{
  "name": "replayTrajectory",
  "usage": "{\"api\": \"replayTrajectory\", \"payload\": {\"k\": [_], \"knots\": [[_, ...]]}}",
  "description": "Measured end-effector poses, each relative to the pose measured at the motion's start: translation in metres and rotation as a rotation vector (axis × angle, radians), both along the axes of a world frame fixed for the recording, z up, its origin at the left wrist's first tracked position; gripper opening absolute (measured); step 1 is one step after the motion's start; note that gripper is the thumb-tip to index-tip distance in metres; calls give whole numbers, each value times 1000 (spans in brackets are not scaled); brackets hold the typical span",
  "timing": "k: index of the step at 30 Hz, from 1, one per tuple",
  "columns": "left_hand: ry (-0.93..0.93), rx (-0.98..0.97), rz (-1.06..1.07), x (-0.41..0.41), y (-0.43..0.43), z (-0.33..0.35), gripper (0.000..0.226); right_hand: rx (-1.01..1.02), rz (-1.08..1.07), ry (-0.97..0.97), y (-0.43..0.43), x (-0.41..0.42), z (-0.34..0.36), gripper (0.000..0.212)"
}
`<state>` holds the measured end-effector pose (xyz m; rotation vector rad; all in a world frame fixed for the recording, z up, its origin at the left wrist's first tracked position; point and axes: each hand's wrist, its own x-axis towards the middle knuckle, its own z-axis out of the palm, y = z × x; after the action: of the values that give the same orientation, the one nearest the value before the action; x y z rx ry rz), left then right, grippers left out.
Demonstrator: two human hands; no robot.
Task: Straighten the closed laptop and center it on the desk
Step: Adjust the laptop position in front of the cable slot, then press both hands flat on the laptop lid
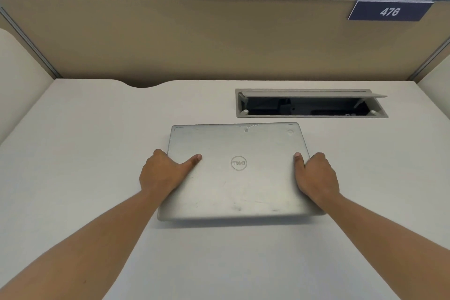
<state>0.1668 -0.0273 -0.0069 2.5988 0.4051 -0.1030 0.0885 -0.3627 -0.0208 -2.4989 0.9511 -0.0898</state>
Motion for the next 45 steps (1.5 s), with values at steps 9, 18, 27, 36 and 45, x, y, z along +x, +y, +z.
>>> {"api": "replayTrajectory", "payload": {"k": [9,18,27,36,45], "knots": [[16,11,0,26,-11,-11,97,-26,-7,64,-6,24,-6,56],[-22,126,-47,32,-11,-17,96,-98,22,80,-5,25,-8,58],[-21,289,-133,32,-16,-21,87,-284,116,115,-14,24,-7,51],[-323,361,-293,25,-47,-17,59,-382,169,-122,16,35,3,45],[-271,73,-608,19,-88,-27,50,-166,608,-154,59,50,-9,54]]}}
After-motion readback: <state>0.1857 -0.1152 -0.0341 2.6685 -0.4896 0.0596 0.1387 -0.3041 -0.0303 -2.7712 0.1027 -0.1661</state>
